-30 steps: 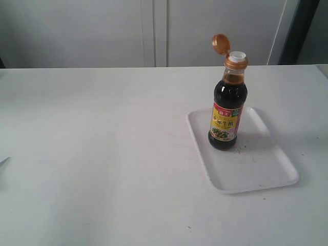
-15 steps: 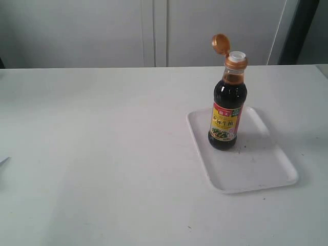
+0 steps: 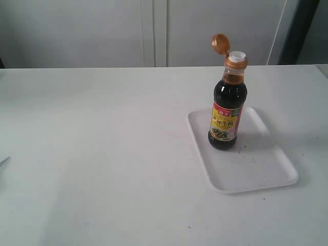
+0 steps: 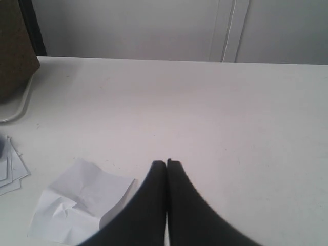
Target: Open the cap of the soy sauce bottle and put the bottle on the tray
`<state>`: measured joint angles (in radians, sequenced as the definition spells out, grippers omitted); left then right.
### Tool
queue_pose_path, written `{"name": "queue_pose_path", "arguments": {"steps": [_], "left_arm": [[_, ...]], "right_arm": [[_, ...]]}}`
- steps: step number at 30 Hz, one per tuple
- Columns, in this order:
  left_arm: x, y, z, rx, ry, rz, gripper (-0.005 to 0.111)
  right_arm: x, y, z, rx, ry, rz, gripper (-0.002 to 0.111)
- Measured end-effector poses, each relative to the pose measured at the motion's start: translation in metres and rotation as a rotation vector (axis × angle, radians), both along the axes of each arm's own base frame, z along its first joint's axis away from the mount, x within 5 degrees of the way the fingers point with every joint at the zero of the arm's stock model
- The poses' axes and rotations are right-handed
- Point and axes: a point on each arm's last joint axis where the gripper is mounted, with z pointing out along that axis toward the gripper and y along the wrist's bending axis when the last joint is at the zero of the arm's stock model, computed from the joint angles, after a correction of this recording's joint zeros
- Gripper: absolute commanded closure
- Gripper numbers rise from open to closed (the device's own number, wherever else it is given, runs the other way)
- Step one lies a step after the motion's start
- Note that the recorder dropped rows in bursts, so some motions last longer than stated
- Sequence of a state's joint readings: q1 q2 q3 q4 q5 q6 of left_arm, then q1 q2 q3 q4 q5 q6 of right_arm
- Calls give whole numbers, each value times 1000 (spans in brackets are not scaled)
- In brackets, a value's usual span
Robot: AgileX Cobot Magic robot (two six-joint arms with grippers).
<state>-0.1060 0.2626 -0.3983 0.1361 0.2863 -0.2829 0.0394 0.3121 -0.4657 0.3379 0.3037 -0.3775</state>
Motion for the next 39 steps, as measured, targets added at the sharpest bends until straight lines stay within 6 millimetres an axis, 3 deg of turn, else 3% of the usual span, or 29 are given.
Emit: {"name": "queue_pose_path", "arguments": {"steps": [17,25,39], "left_arm": [[0,0,-5,36,-27,-12,107],[-7,-2,-30,68,-107,-52,107],[-13,-4,-86,130,-75,-100,107]], "right_arm": [[0,0,0,0,-1,-1,108],[0,0,0,0,-1,-1,108],[0,0,0,0,-1,-1,108]]}}
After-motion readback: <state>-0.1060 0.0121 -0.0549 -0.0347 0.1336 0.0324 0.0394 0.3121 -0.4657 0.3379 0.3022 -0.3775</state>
